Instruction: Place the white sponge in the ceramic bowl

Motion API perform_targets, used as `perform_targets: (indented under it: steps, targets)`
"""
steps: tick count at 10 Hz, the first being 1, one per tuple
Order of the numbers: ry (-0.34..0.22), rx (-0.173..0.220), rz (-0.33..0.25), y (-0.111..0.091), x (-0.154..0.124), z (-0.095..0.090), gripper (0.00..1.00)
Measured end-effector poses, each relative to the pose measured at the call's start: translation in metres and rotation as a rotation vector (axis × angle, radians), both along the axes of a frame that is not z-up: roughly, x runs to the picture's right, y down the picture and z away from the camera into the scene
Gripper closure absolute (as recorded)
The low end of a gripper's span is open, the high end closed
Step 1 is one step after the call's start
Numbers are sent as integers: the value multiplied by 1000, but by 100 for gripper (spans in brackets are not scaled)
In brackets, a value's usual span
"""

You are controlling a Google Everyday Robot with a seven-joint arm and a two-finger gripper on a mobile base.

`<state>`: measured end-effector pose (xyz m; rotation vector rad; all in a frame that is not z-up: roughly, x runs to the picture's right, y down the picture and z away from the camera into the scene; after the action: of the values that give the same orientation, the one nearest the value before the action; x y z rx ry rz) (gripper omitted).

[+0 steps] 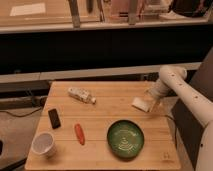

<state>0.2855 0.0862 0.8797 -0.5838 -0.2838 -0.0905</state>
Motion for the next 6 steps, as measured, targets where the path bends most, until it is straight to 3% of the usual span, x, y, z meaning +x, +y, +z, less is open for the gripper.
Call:
perform_targets:
  steps: [3, 6]
  targets:
    - [-14, 11, 12, 6, -1, 10, 20]
    - [-68, -3, 50, 10, 1, 22, 20]
